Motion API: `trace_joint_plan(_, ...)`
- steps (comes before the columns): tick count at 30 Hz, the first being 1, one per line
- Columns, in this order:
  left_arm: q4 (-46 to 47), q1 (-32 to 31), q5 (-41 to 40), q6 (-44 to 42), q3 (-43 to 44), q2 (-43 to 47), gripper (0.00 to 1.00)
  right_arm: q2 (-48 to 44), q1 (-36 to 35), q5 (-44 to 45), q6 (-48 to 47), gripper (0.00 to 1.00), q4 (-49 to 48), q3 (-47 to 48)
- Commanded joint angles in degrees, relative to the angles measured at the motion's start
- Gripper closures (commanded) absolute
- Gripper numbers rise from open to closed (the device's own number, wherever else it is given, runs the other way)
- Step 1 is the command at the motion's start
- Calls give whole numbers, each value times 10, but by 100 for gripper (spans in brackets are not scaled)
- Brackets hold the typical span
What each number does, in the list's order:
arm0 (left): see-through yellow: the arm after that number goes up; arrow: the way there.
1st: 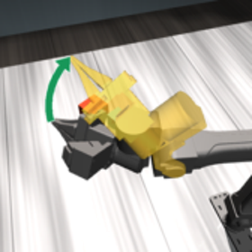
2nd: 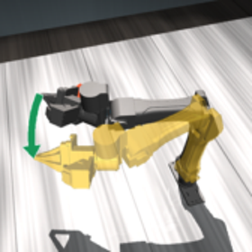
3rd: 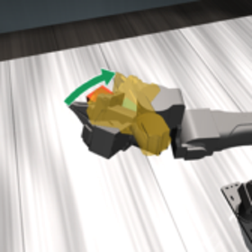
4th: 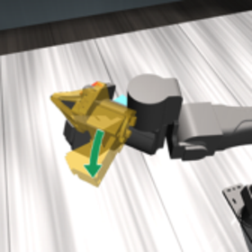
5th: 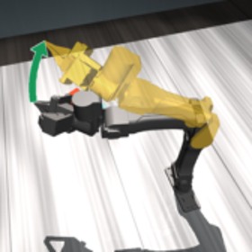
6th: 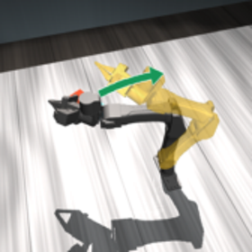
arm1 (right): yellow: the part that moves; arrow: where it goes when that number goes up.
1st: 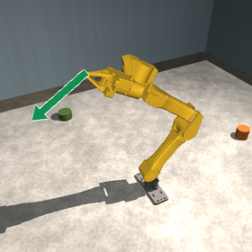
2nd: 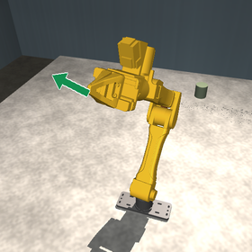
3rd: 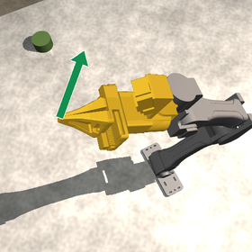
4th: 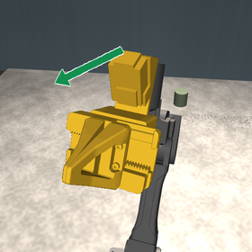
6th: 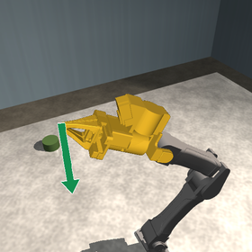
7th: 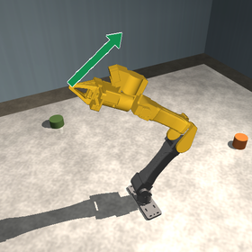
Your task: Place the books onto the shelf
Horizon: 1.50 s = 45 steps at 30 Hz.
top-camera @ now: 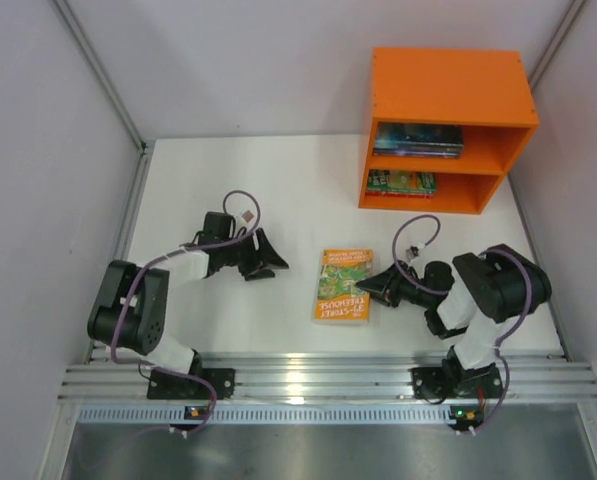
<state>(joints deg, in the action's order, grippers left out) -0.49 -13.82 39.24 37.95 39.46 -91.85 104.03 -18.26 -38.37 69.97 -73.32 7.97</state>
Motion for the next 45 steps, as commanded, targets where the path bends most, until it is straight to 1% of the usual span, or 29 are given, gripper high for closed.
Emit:
trace_joint_plan(1,-13,-1,0,-3,-9,82,34,-93,46,4,30,100,-103,-38)
trace_joint_plan(3,-24,-2,-4,-4,-15,118,16,-143,81,3,44,100,-97,-62)
trace_joint_plan(4,-27,-2,-5,-3,-18,127,2,-160,103,5,52,100,-90,-67)
trace_joint_plan(7,-33,-3,-9,-3,-36,163,2,-217,142,17,52,100,-35,-74)
trace_joint_plan(10,-52,-3,-20,-17,-49,188,2,-260,171,31,74,100,-20,-74)
trace_joint_plan(11,-57,-3,-22,-23,-54,193,2,-271,199,35,83,100,-14,-73)
trace_joint_plan(12,-71,-3,-26,-28,-55,201,2,-292,209,39,90,100,-3,-70)
trace_joint_plan(13,-77,-3,-26,-34,-56,204,2,-304,228,50,96,100,16,-66)
trace_joint_plan(16,-80,-4,-18,-33,-62,217,2,-354,255,86,92,100,99,-47)
trace_joint_plan(17,-78,-3,-14,-31,-68,222,2,-366,257,97,87,100,150,-32)
trace_joint_plan(18,-79,-4,-14,-29,-70,230,2,-387,259,108,82,100,173,-24)
trace_joint_plan(20,-78,-4,-13,-27,-76,243,2,-407,260,152,75,100,210,-7)
trace_joint_plan(21,-78,-3,-13,-27,-78,245,2,-412,260,153,75,100,219,-1)
trace_joint_plan(22,-78,-3,-11,-27,-79,248,2,-414,260,171,79,100,222,3)
trace_joint_plan(27,-75,-4,-5,-26,-85,252,2,-418,261,217,122,100,194,12)
trace_joint_plan(32,-67,-4,6,-18,-90,258,2,-413,261,267,114,100,213,34)
trace_joint_plan(34,-53,-4,10,-15,-93,258,2,-398,261,283,115,100,184,35)
trace_joint_plan(35,-46,-4,11,-15,-98,252,2,-378,261,287,117,100,150,37)
trace_joint_plan(39,-35,-5,28,-17,-98,230,2,-326,260,304,133,100,87,54)
trace_joint_plan(40,-32,-5,28,-14,-99,229,2,-315,260,306,134,100,78,58)
trace_joint_plan(43,-6,-9,24,-1,-118,239,2,-274,256,324,140,100,7,72)
trace_joint_plan(45,1,-10,22,5,-125,238,2,-246,255,333,141,100,-15,80)
